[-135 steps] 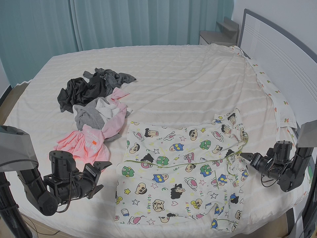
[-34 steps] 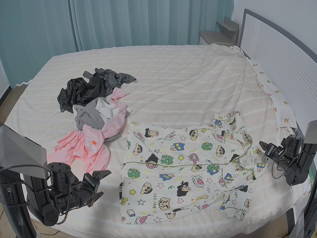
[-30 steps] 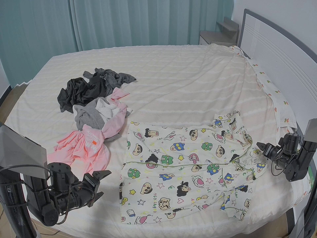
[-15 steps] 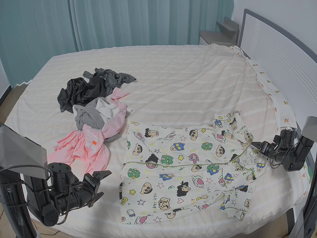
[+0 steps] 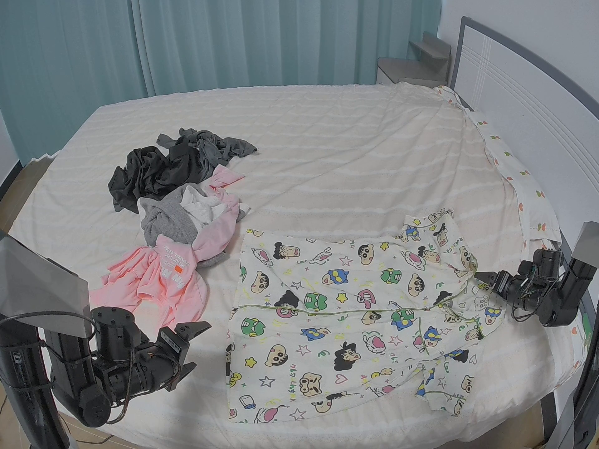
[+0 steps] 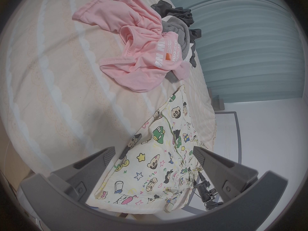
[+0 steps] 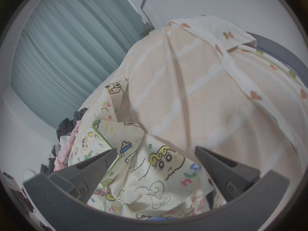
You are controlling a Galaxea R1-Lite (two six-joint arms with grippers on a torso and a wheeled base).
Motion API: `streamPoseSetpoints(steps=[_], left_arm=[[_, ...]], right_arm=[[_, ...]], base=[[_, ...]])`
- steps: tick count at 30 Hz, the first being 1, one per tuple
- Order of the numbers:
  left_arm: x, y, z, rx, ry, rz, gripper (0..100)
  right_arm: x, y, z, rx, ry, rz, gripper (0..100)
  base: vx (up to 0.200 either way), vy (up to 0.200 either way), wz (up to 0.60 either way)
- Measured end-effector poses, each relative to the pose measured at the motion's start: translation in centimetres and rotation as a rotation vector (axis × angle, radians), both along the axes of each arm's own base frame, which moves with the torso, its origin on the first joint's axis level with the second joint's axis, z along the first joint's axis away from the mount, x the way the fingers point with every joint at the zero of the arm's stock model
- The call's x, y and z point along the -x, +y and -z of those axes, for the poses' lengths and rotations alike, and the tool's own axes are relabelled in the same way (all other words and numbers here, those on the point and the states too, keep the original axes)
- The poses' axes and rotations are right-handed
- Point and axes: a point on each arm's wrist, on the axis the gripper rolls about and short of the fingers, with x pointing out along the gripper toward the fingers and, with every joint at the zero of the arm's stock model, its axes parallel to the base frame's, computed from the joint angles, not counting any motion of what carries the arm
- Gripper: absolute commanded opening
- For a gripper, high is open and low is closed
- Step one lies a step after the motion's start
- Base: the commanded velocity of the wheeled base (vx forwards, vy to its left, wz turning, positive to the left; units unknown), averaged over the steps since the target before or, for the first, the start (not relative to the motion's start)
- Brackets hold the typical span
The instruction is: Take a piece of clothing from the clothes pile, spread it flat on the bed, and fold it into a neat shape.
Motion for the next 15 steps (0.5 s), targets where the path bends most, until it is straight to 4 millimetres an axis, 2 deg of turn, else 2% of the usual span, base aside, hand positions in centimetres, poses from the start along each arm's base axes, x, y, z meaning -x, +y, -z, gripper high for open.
streamPoseSetpoints(steps=[10,11,15], left_arm=[[-0.02,-0.01,0.00,0.000,0.000,0.000,100],[-0.02,-0.01,0.00,0.000,0.000,0.000,100],[-0.02,0.01,0.00,0.001,0.000,-0.002,100]], right_arm=[[-0.10,-0.16,0.41,-0.046,0.021,0.024,100],[-0.11,-0.14,0.53,-0.048,0.024,0.024,0],[-0.26,-0.17,0.95,-0.053,0.033,0.025,0]], base=[[0.000,0.000,0.00],[0.000,0.000,0.00],[0.000,0.000,0.00]])
